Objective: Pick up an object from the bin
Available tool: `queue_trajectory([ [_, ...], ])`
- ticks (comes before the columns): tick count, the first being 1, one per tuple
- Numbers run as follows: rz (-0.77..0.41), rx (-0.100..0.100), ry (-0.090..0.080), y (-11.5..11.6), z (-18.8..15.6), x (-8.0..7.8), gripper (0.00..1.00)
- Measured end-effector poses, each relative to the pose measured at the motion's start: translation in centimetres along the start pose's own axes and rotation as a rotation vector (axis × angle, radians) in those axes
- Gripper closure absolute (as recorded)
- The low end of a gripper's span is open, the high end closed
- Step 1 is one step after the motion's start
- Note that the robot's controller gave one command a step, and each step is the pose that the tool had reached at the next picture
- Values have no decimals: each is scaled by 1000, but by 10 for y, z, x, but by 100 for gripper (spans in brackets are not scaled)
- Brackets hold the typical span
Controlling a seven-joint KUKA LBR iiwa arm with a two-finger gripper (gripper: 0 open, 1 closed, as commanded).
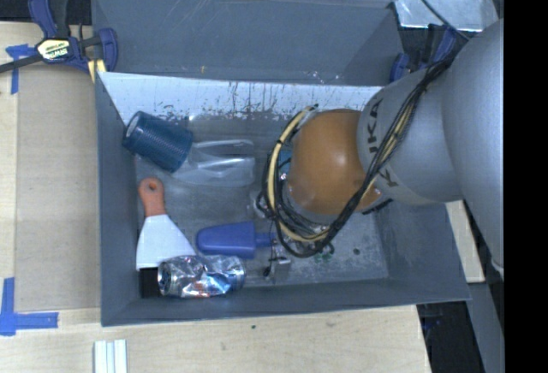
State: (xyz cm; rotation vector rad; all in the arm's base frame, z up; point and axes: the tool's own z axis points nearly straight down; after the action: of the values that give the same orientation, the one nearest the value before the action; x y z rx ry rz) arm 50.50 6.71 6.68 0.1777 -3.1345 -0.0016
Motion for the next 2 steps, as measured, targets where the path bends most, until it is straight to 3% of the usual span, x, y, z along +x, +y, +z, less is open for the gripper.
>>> queue_trajectory([
  [1,58,2,-17,18,-62,2,0],
  [2,-414,0,-1,62,-32,1,0],
])
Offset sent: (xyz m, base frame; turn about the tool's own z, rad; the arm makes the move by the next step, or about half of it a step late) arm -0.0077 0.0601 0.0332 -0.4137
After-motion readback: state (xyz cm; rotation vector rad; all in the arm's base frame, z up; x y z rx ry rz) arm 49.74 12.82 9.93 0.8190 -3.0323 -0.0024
